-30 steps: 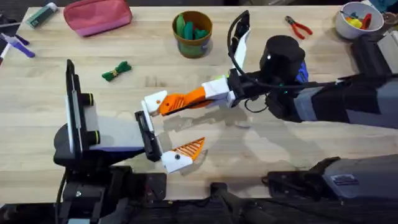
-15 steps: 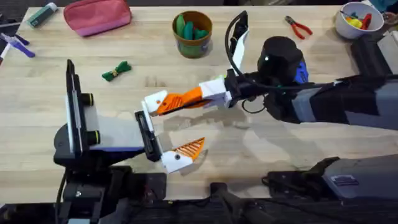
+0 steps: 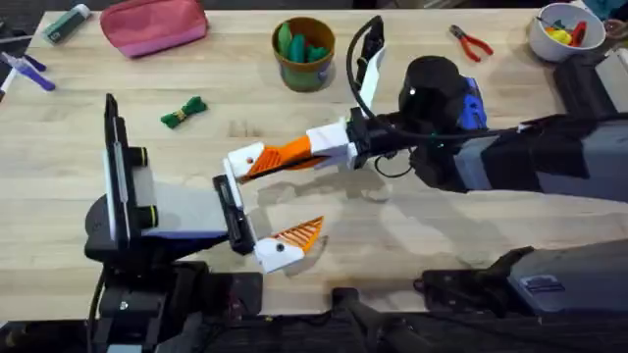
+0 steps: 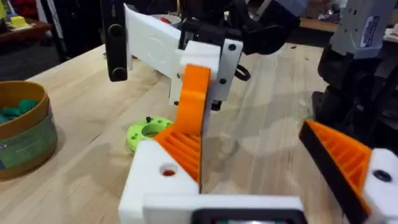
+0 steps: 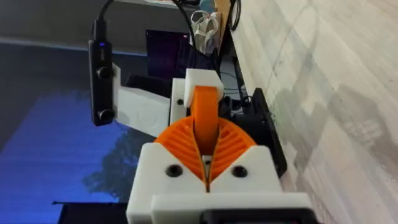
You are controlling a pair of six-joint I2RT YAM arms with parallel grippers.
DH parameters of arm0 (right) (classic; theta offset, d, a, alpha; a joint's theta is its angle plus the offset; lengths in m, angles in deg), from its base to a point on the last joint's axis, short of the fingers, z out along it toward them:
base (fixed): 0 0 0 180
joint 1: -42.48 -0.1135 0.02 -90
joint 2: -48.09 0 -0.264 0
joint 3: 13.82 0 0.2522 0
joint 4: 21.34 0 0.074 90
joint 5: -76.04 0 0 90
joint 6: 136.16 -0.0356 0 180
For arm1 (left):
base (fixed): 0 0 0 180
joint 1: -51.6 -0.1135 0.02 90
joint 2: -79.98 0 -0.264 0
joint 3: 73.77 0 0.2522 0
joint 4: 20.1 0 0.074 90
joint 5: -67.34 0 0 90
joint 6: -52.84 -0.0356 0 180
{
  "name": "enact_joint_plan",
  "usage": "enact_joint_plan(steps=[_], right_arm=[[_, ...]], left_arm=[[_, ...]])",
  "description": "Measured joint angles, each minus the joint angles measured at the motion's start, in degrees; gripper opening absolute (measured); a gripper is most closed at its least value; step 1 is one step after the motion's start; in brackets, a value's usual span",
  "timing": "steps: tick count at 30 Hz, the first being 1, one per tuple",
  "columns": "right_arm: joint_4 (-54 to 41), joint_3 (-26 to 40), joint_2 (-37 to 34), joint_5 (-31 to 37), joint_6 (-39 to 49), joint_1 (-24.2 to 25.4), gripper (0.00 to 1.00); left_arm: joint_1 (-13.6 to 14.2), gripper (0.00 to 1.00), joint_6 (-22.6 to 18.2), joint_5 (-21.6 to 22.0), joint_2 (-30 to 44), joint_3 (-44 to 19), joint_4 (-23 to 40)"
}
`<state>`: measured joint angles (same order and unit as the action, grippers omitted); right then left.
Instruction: Pick up the gripper from the table and insert it into the empty holder that is missing its gripper. Then pick up a screw, insert it into the mounting hole, and use the screwdriver to tighten it. Finally, clean up the table by picking up the vegetable and placing it into the bucket.
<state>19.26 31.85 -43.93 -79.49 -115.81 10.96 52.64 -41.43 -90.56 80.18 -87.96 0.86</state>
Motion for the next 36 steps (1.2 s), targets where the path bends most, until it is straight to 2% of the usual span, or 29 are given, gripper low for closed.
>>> enact_joint_plan(steps=[36], right_arm=[[-0.91, 1.05, -0.10, 0.37, -0.25, -0.63, 0.011]], left_arm=[[-0.02, 0.988, -0.04, 0.20, 0.00, 0.00, -0.07]])
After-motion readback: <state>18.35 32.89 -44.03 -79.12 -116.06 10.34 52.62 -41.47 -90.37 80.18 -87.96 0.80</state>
